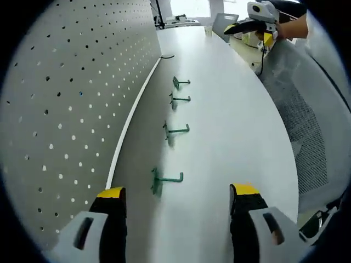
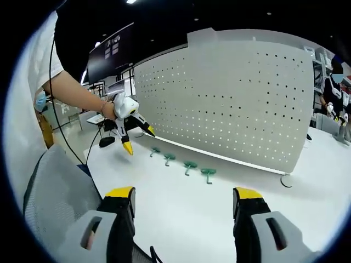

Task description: Insert the hook assembly into the mounting plate slot until the hook locks in place.

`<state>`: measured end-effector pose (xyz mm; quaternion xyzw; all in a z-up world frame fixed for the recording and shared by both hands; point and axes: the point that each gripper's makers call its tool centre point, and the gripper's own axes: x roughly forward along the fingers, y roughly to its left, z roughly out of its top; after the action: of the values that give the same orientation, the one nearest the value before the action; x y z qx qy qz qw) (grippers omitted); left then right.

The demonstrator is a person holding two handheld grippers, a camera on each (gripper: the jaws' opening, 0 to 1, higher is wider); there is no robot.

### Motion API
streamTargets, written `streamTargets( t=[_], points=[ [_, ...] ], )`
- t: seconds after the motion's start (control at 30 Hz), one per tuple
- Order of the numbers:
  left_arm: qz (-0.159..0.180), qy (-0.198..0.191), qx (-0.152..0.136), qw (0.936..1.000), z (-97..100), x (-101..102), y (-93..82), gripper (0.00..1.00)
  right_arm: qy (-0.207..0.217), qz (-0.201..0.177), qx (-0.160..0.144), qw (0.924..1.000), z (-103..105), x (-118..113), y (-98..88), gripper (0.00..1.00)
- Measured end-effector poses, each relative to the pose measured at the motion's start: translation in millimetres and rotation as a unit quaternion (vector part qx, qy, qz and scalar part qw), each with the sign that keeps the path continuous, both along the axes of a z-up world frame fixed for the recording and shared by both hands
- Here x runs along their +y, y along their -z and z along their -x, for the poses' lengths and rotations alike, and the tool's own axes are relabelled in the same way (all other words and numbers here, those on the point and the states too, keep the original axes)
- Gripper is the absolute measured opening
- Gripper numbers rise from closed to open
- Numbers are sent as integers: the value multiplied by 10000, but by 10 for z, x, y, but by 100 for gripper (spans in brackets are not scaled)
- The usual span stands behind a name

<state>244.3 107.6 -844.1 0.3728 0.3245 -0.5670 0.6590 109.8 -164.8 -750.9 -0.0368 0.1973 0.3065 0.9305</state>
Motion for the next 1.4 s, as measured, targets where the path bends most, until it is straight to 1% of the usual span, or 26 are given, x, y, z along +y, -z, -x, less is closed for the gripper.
streamTargets(
  t=[0.3, 0.43, 0.5, 0.57, 0.77, 0.87, 0.93, 1.0, 1.07, 1.13, 1.27, 1.4],
  points=[
    [-347, 339, 183, 9987, -12, -8, 150, 77, 63, -2, 15, 10000, 5, -41, 9, 70],
    [-508, 392, 303, 9975, -21, -12, 214, 76, 59, -21, 35, 10000, 18, -31, 12, 70],
    [-499, 453, 307, 9973, -33, -41, 219, 75, 52, -39, 30, 10000, 21, -29, 7, 70],
    [-502, 445, 389, 9970, -48, -54, 234, 75, 61, -35, 27, 10000, 18, -41, 5, 69],
    [-535, 469, 446, 9965, -78, -74, 280, 74, 124, -52, 0, 9999, 5, -95, -31, 69],
    [-620, 525, 456, 9957, -78, -50, 331, 74, 136, -33, 9, 9999, 9, -111, -26, 69],
    [-608, 498, 510, 9956, -65, -52, 342, 74, 140, -41, -9, 9999, 8, -115, -36, 69],
    [-678, 545, 476, 9951, -60, -27, 375, 73, 154, -41, -8, 9999, 7, -122, -41, 69],
    [-739, 541, 504, 9945, -49, -3, 393, 73, 156, -32, -12, 9999, 10, -121, -49, 69],
    [-683, 480, 559, 9949, -47, -13, 398, 73, 163, -29, -8, 9999, 10, -130, -41, 69],
    [-683, 486, 598, 9947, -37, -19, 396, 72, 147, -17, 22, 9999, 19, -127, -26, 69],
    [-672, 464, 608, 9948, -53, -17, 399, 74, 125, -14, 32, 9999, 23, -118, -15, 69]
  ],
)
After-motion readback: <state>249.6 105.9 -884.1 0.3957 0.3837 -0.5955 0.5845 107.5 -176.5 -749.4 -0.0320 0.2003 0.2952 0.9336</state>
